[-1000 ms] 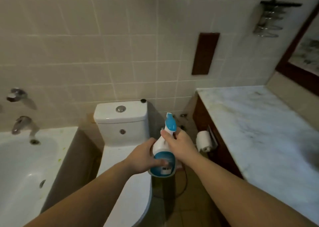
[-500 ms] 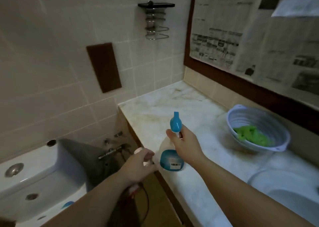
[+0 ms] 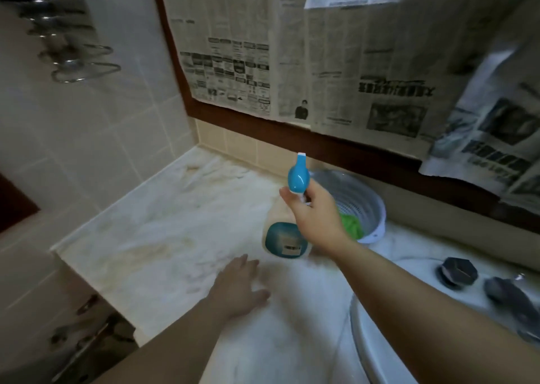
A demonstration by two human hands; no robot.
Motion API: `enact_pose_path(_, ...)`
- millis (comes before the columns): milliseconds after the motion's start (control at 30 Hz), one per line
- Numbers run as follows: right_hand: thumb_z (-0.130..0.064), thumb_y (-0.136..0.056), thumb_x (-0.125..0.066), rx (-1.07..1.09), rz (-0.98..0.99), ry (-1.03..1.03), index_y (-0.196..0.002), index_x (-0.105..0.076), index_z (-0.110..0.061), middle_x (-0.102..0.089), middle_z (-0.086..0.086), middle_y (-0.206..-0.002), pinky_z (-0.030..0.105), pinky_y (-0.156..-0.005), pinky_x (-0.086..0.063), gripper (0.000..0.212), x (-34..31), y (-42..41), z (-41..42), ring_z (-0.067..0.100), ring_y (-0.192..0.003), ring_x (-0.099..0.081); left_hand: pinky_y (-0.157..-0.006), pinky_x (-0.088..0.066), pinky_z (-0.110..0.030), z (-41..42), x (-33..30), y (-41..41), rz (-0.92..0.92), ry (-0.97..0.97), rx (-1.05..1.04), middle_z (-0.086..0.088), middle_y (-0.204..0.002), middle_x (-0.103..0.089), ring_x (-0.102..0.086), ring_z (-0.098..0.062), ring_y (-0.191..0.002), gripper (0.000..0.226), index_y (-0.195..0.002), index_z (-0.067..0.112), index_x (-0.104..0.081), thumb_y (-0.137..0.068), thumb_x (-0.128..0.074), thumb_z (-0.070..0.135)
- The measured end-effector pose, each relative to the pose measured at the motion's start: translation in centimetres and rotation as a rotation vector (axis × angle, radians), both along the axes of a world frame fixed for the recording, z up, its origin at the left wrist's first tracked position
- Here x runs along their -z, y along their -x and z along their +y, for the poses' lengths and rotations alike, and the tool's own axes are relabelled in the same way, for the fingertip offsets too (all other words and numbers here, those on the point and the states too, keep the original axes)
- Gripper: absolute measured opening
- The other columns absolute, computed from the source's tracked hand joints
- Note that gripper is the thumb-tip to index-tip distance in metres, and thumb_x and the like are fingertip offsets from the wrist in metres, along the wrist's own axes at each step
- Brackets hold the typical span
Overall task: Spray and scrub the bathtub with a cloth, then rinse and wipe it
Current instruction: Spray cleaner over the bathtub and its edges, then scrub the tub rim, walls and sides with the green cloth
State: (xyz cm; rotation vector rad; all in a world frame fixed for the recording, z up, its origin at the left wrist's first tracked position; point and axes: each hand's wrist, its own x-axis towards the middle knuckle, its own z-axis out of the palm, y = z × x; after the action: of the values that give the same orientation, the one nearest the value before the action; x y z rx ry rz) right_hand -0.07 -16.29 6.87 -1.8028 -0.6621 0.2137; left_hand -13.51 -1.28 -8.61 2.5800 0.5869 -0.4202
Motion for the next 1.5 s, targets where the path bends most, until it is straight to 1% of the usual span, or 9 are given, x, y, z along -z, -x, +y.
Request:
enact_pose_path(367, -0.038, -0.096, -0.073, 0.272, -0.021, -0.05, -0.095, -0.062, -0.03, -0.06, -0.015, -0.083, 0.022, -0.072, -0.042, 0.013, -1.1, -9.5, 0.5, 0.001, -0.076, -0.054, -0.122, 0.007, -0.066, 2.5, 2.9, -5.9, 0.064, -0.197, 0.337, 0.01, -0.165, 0.033, 0.025, -0.027, -0.156, 0.124, -0.159, 0.046, 0.018, -0.062, -0.028, 0.107)
enact_pose_path(600, -0.032, -0.093, -0.077, 0.251, 0.032, 0.193, -0.107, -0.063, -0.036, -0.067, -0.001, -0.106, 0.039, -0.095, -0.053, 0.02, 3.9, -15.1, 0.6, 0.015, -0.101, -0.065, -0.12, 0.013, -0.064, 3.0, 3.8, -6.1, 0.081, -0.182, 0.326, 0.011, -0.164, 0.036, 0.029, -0.023, -0.154, 0.126, -0.157, 0.048, 0.021, -0.059, -0.026, 0.11)
enact_pose_path(800, -0.037, -0.097, -0.071, 0.323, 0.176, 0.248, -0.128, -0.062, -0.02, -0.067, -0.008, -0.1, 0.028, -0.087, -0.042, 0.037, 6.3, -15.6, -0.5, 0.011, -0.097, -0.062, -0.119, 0.016, -0.063, 3.2, 4.0, -6.2, 0.083, -0.152, 0.315, 0.012, -0.163, 0.038, 0.033, -0.021, -0.152, 0.128, -0.157, 0.05, 0.021, -0.056, -0.03, 0.108)
enact_pose_path(1000, -0.064, -0.076, -0.08, 0.583, -0.011, 0.534, -0.094, -0.057, -0.016, -0.059, -0.005, -0.091, 0.036, -0.074, -0.048, 0.055, 6.1, -11.5, -2.3, 0.015, -0.087, -0.057, -0.12, 0.014, -0.065, 3.3, 3.5, -6.2, 0.071, -0.138, 0.318, 0.011, -0.164, 0.035, 0.031, -0.023, -0.153, 0.129, -0.158, 0.049, 0.018, -0.056, -0.036, 0.105)
enact_pose_path(1100, -0.08, -0.07, -0.066, 0.488, -0.153, 0.81, -0.068, -0.055, -0.024, -0.055, -0.003, -0.081, 0.037, -0.075, -0.044, 0.058, 6.4, -8.4, -2.7, 0.02, -0.091, -0.051, -0.119, 0.013, -0.067, 3.2, 3.1, -6.3, 0.089, -0.139, 0.321, 0.01, -0.166, 0.032, 0.03, -0.023, -0.154, 0.13, -0.159, 0.048, 0.017, -0.055, -0.036, 0.105)
enact_pose_path(1200, -0.058, -0.09, -0.065, 0.348, -0.118, 0.974, -0.062, -0.046, -0.024, -0.055, -0.001, -0.083, 0.035, -0.072, -0.04, 0.048, 7.3, -6.9, -2.6, 0.026, -0.098, -0.054, -0.115, 0.01, -0.073, 3.0, 2.6, -6.6, 0.119, -0.137, 0.303, 0.01, -0.167, 0.03, 0.028, -0.023, -0.155, 0.133, -0.159, 0.048, 0.015, -0.052, -0.038, 0.106)
enact_pose_path(1367, -0.033, -0.102, -0.059, 0.41, -0.081, 0.605, -0.084, -0.055, -0.03, -0.065, 0.001, -0.087, 0.037, -0.075, -0.049, 0.019, 5.2, -5.9, -2.0, 0.02, -0.086, -0.061, -0.116, 0.0, -0.071, 2.6, 0.2, -7.6, 0.133, -0.149, 0.268, 0.008, -0.173, -0.003, -0.002, -0.022, -0.16, 0.117, -0.163, 0.041, -0.01, -0.065, -0.046, 0.095)
enact_pose_path(1433, -0.032, -0.105, -0.056, 0.386, -0.09, 0.538, -0.1, -0.058, -0.023, -0.067, -0.001, -0.09, 0.035, -0.075, -0.05, 0.01, 3.5, -5.2, -1.7, 0.016, -0.086, -0.062, -0.12, -0.014, -0.062, 2.6, -1.3, -8.2, -0.049, -0.097, 0.138, 0.009, -0.156, -0.046, -0.038, -0.018, -0.147, 0.088, -0.151, 0.036, -0.038, -0.078, -0.052, 0.083)
enact_pose_path(1500, -0.033, -0.105, -0.056, 0.364, -0.095, 0.518, -0.101, -0.056, -0.022, -0.065, -0.004, -0.089, 0.032, -0.072, -0.049, 0.011, 2.1, -4.6, -1.5, 0.012, -0.084, -0.062, -0.113, -0.036, -0.046, 2.6, -3.3, -9.2, -0.31, 0.018, 0.029, 0.01, -0.131, -0.063, -0.058, -0.017, -0.124, 0.06, -0.133, 0.033, -0.053, -0.085, -0.062, 0.069)
